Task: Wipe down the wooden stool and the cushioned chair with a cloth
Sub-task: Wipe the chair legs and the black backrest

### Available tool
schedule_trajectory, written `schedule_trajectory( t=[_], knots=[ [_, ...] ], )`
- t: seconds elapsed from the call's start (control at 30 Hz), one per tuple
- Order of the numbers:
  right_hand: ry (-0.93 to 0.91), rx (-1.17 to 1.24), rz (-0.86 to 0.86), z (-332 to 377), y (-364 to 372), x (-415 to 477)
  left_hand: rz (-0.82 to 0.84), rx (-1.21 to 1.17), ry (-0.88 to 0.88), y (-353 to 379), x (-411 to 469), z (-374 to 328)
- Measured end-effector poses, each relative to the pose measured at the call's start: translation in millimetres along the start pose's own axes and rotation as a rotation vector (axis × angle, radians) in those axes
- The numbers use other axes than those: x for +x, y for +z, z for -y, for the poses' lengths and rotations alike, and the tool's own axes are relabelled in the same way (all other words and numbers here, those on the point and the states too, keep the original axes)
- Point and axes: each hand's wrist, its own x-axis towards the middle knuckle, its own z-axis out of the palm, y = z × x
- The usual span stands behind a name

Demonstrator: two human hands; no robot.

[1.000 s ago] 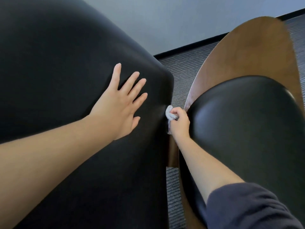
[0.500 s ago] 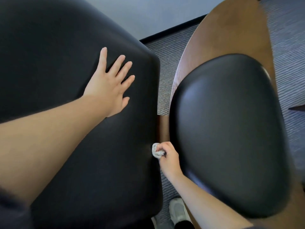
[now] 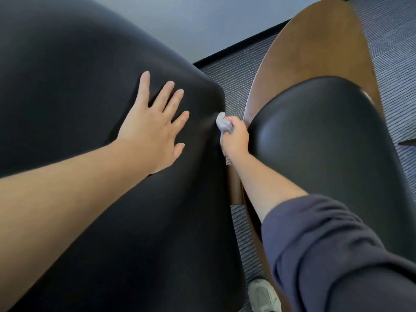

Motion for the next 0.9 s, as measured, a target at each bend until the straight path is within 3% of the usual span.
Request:
schedule_trajectory(
  t=[0.2, 0.53, 0.9],
  knots=[
    [-0.043, -0.01, 0.085, 27, -8, 33, -0.004, 0.008, 0.005, 2, 4, -3],
    [-0.259, 0.03, 0.282, -9, -42, -135, 0.028, -0.007, -0.001, -7, -5, -3],
    [-0.155, 0.001, 0.533, -14, -99, -252, 0.083, 0.02, 0.009, -22, -61, 11]
  ],
)
